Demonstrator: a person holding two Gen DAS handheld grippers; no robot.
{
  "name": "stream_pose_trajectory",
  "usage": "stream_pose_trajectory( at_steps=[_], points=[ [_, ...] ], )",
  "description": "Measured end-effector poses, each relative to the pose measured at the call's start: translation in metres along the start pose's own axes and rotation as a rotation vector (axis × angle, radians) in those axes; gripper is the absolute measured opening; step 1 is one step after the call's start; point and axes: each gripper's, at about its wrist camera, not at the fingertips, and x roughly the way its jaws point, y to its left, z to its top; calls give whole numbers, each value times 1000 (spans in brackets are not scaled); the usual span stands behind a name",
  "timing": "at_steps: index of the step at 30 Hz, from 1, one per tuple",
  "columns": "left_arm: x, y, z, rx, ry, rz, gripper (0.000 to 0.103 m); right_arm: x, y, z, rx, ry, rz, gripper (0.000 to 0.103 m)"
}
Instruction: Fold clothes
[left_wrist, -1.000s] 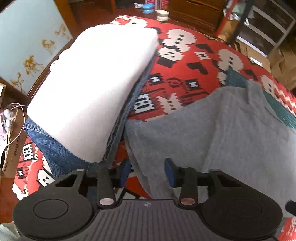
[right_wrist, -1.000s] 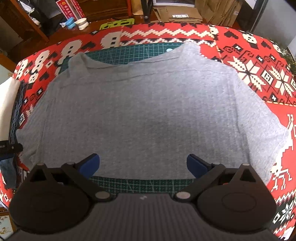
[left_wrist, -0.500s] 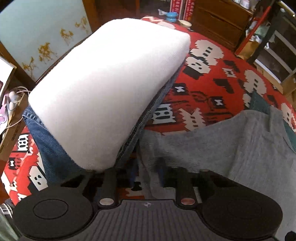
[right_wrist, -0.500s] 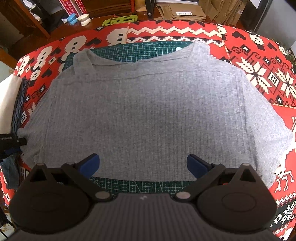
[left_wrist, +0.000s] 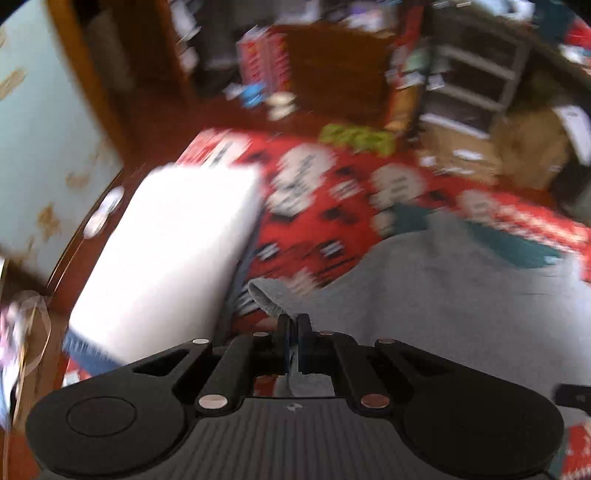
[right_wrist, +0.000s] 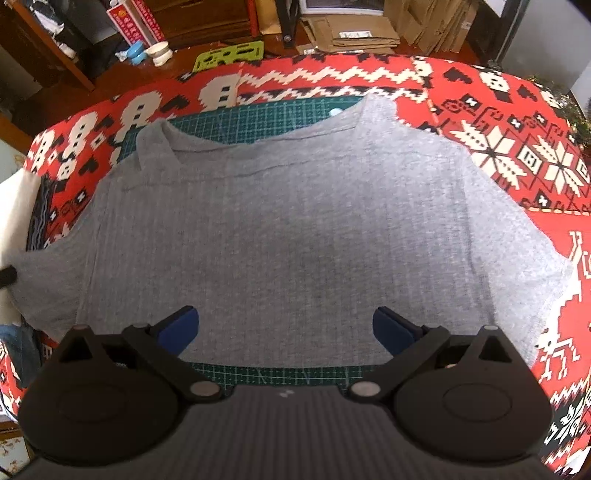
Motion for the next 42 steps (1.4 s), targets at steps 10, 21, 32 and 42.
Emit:
stream_pose_trajectory(
  at_steps=[10,21,32,42],
  points=[
    [-37,-97,14,218,-120,-219,4,-25,-51,-11,97,-55,-12,102],
    [-17,-196,0,269,-101,-339,4,-36,-109,-32,202,-85,-25,102],
    [26,-253,-17,370,-44,-369,4,-33,-132,-48,250,-78,-33,102],
    [36,-245,-22,356,2,-405,14,-28,-133,-49,224,-89,4,102]
  ],
)
